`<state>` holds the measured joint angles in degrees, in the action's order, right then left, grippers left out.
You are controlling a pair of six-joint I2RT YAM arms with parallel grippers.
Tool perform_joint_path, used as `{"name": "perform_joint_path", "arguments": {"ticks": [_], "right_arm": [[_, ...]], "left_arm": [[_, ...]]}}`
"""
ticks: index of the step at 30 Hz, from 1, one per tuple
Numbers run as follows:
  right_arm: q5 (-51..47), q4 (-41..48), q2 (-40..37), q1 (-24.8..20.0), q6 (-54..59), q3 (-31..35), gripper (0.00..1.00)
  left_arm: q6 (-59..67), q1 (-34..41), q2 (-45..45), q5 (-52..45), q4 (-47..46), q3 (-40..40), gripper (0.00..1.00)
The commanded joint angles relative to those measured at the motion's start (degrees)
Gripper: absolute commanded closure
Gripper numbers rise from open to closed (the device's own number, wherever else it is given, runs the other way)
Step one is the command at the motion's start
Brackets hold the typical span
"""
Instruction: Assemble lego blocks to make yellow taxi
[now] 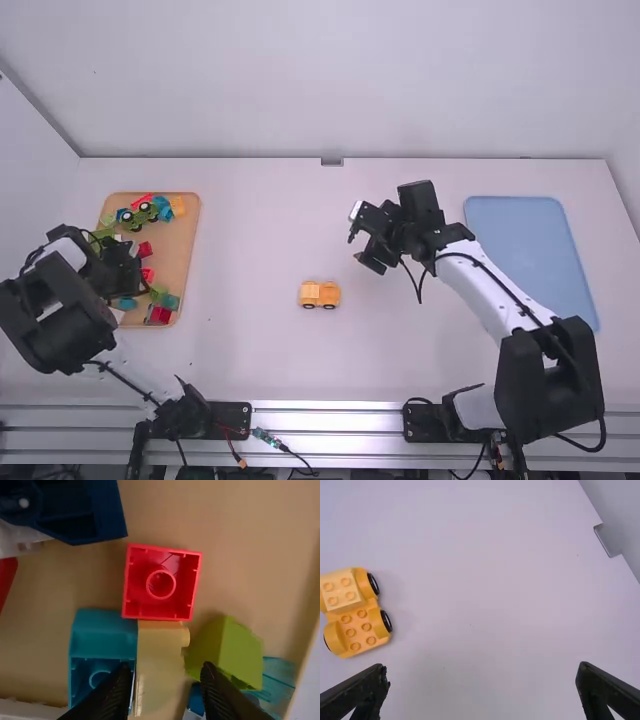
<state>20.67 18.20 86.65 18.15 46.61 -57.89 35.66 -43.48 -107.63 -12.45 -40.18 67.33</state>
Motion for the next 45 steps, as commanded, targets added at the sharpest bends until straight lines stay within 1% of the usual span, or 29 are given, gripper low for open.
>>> {"name": "perform_joint_path", "arguments": {"ticks": [1,4,5,7,8,11,14,15,19,24,29,32,34,36,40,42,43,45], "right_arm": [[0.5,0.3,-0.9,0.0,-0.3,-1.4,0.01],[0.5,0.1,-0.9,-0.2,-1.5,-1.4,0.01],[0.5,0.1,-0.9,-0.2,-1.6,-1.4,0.01],[0.5,0.2,-0.9,-0.2,-1.6,-1.4,0.01],[0.5,0.1,-0.9,-0.2,-1.6,-1.4,0.01],[0.5,0.2,-0.9,-0.2,-1.6,-1.4,0.01],[0.5,0.1,-0.9,-0.2,-1.6,-1.4,0.01],[0.5,0.1,-0.9,-0.2,-1.6,-1.4,0.01],[0.5,0.1,-0.9,-0.2,-1.5,-1.4,0.01],[0.5,0.1,-0.9,-0.3,-1.6,-1.4,0.01],[0.5,0.1,-0.9,-0.3,-1.5,-1.4,0.01],[0.5,0.1,-0.9,-0.3,-1.5,-1.4,0.01],[0.5,0.1,-0.9,-0.3,-1.5,-1.4,0.01],[0.5,0.1,-0.9,-0.3,-1.5,-1.4,0.01],[0.5,0.1,-0.9,-0.3,-1.6,-1.4,0.01],[0.5,0.1,-0.9,-0.3,-1.6,-1.4,0.01],[0.5,0.1,-0.9,-0.3,-1.6,-1.4,0.01],[0.5,0.2,-0.9,-0.3,-1.5,-1.4,0.01]], "left_arm": [[0.1,0.4,-0.3,-1.9,-0.9,-0.6,0.61],[0.1,0.4,-0.3,-2.3,-1.2,-0.6,0.58],[0.2,0.4,-0.3,-3.4,-1.2,-0.6,0.56],[0.2,0.4,-0.3,-4.4,-1.2,-0.6,0.55],[0.2,0.4,-0.3,-4.5,-1.2,-0.6,0.60],[0.1,0.4,-0.3,-2.3,-1.2,-0.6,0.66],[0.0,0.4,-0.3,-1.3,-1.1,-0.6,0.66],[-0.8,0.4,-0.3,-0.3,-0.6,-0.6,0.68],[-6.6,0.4,-0.3,6.4,0.5,-0.6,0.69],[-8.0,0.4,-0.3,7.6,1.4,-0.6,0.72],[-10.4,0.5,-0.3,9.7,2.1,-0.6,0.69],[-10.4,0.4,-0.3,7.3,2.3,-0.4,0.69],[-10.0,0.4,-0.3,3.5,1.7,0.3,0.69],[-10.2,0.5,-0.2,1.4,0.7,1.3,0.73],[-10.2,1.2,-0.1,-0.5,-2.8,4.1,0.74],[-10.2,1.7,-0.2,-0.1,-3.2,4.5,0.72],[-10.4,2.2,-0.1,0.0,-3.2,4.6,0.69],[-10.4,2.8,-0.1,0.0,-2.9,4.4,0.69]]}}
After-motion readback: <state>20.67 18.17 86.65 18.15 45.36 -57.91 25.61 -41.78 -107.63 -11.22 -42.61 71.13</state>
